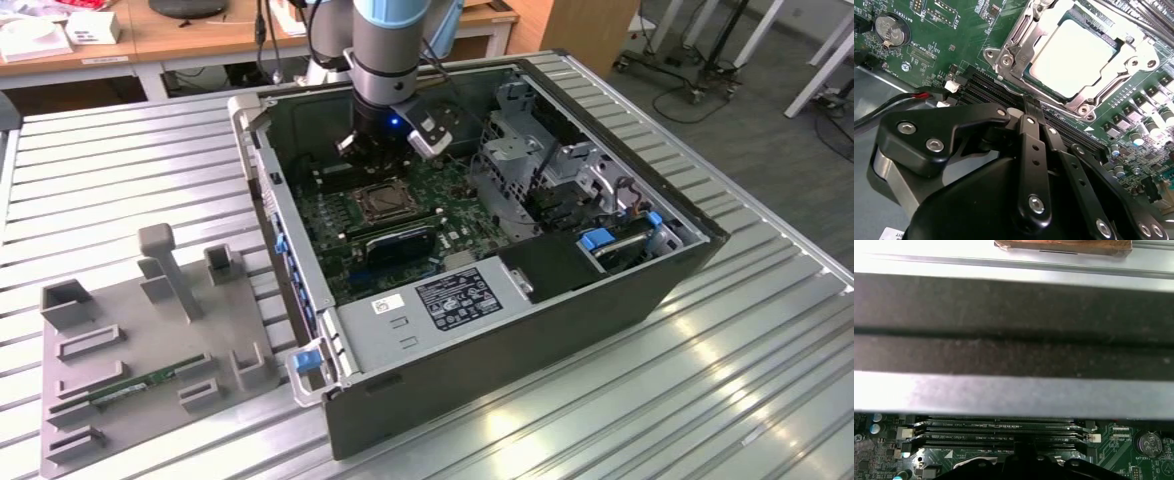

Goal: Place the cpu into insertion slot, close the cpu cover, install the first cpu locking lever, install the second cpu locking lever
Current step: 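Install the first cpu locking lever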

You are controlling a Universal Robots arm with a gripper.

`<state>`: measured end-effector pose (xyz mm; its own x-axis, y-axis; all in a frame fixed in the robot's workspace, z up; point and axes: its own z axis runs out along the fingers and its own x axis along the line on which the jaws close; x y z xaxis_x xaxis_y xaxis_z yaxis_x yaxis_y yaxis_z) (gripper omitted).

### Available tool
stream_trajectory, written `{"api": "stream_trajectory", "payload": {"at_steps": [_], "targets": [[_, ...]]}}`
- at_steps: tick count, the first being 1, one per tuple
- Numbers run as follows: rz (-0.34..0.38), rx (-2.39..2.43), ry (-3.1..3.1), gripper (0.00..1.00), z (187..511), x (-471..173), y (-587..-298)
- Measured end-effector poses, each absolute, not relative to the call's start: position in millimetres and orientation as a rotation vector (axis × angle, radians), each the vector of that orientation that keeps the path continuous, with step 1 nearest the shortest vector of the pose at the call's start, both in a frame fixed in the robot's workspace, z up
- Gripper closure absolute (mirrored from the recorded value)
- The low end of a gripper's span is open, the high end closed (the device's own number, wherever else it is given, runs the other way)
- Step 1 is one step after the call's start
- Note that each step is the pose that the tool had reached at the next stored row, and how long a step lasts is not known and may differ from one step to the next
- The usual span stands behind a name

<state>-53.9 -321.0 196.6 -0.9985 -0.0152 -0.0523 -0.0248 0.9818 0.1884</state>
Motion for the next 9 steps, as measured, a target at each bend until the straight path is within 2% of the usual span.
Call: {"api": "stream_trajectory", "payload": {"at_steps": [9], "targets": [[0.293, -0.031, 3.077, 0.89, 196.5, -53.1, -321.6]]}}
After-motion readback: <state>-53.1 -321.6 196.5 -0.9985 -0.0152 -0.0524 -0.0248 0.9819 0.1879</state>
